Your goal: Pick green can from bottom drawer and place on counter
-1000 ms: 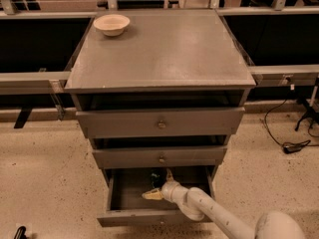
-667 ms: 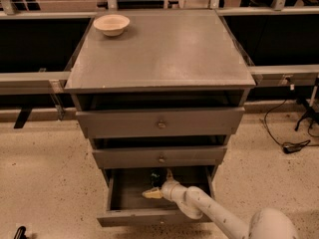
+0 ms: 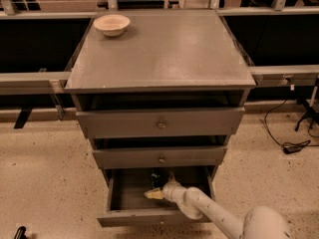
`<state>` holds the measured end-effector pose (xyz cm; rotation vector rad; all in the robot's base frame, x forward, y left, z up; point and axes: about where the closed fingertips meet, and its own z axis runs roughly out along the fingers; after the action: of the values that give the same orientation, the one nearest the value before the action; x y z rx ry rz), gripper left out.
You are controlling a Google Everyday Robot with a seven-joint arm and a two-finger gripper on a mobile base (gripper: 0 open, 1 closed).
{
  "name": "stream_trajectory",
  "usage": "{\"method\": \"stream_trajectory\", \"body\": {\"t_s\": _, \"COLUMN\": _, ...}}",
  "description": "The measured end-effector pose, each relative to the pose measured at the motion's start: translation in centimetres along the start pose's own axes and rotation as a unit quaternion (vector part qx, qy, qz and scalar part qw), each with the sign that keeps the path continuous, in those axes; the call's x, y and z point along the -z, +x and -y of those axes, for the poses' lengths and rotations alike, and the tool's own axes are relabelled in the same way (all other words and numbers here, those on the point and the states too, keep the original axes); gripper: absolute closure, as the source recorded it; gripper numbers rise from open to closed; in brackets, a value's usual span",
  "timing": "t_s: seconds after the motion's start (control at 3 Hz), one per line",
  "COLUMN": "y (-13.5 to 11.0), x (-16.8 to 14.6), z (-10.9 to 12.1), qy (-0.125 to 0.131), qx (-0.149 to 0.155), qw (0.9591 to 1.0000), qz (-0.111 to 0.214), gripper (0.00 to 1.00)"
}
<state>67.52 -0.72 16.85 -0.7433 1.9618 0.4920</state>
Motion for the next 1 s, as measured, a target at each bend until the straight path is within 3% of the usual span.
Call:
{"method": "stream_trajectory", "body": {"t_s": 0.33, "y": 1.2, "x": -0.6, "z": 0.3, "qy": 0.0, "qx": 0.001, "qw": 0.9999, "qz": -0.017, "gripper": 0.14}}
{"method": "stream_trajectory", "body": {"t_s": 0.67, "y": 2.2, "x": -1.0, "z": 0.5, "qy": -0.003, "qx": 0.001, "qw": 0.9997, "qz": -0.026, "gripper": 0.45}}
{"method": "stream_trajectory", "body": {"t_s": 1.0, "y": 2.2, "x": -1.0, "z": 0.5, "qy": -0.003, "qx": 0.001, "qw": 0.9997, "qz": -0.026, "gripper": 0.68}}
